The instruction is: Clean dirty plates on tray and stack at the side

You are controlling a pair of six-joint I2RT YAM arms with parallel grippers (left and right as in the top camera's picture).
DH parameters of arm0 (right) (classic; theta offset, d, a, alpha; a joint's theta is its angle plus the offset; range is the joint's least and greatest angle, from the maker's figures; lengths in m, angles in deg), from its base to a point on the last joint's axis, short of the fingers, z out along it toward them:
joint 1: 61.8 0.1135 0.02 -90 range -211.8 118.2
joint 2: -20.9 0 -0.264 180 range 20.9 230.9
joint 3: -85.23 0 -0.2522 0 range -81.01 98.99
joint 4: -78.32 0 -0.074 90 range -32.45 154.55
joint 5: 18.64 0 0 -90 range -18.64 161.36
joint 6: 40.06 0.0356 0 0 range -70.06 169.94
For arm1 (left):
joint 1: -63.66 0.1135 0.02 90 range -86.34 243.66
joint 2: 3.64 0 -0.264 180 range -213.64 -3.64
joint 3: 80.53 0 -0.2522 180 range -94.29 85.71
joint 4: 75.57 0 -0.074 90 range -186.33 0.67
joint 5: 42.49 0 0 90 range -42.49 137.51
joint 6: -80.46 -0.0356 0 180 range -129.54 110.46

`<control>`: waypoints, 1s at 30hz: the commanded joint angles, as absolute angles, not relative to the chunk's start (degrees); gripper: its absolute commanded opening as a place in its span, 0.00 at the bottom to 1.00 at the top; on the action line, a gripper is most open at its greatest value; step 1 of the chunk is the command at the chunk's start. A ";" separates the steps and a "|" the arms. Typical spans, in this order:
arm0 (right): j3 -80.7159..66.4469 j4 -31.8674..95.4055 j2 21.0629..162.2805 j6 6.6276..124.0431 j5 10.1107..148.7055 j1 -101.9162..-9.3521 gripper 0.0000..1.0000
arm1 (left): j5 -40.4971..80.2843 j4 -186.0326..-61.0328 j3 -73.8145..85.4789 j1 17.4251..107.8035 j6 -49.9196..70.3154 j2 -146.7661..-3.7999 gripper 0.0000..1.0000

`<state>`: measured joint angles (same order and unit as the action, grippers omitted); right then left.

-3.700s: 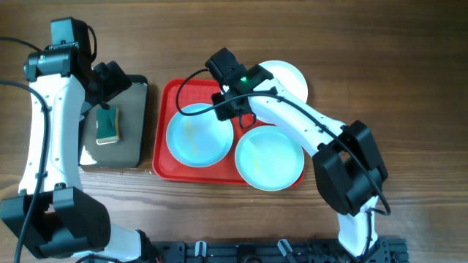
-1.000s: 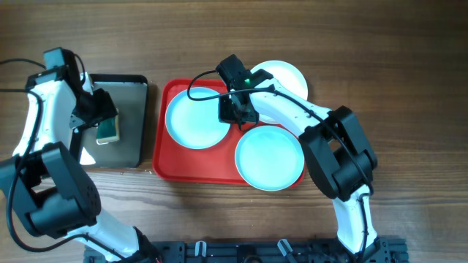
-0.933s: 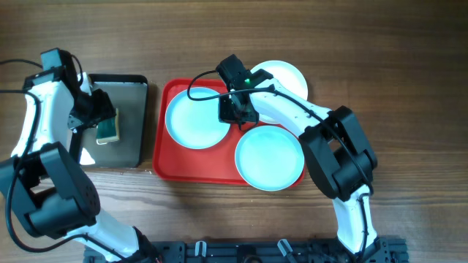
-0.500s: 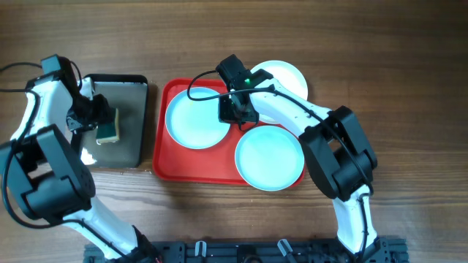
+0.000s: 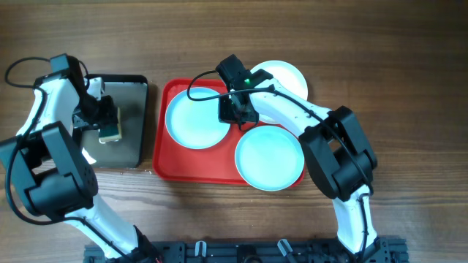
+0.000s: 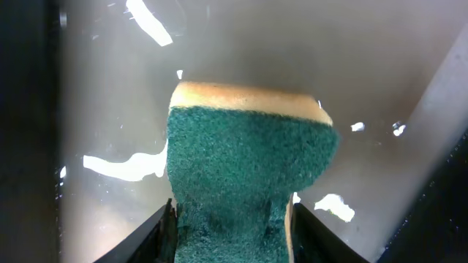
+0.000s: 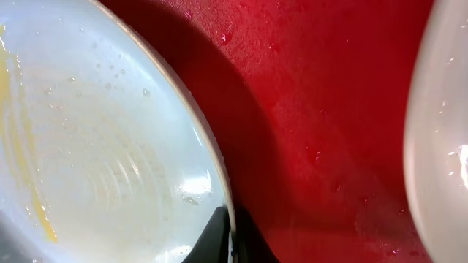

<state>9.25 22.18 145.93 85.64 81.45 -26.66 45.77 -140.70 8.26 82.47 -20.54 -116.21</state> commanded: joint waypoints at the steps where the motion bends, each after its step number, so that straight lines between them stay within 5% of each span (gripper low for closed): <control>1: 7.89 20.98 148.10 84.42 77.78 -26.79 0.05 | 49.88 -140.77 7.95 80.70 -22.84 -116.63 0.43; 10: 7.89 21.00 148.10 84.42 77.78 -26.79 0.05 | 51.24 -140.33 7.95 80.15 -22.12 -116.63 0.40; 22: 7.89 21.00 148.10 84.42 77.78 -26.79 0.05 | 49.73 -144.46 4.19 80.05 -19.41 -116.06 0.53; 30: 7.89 21.00 148.10 84.44 77.45 -26.79 0.05 | 47.63 -143.91 4.21 80.05 -20.08 -116.06 0.43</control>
<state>9.25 22.21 145.93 85.64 81.43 -26.66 49.53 -144.35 5.22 80.42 -19.93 -116.21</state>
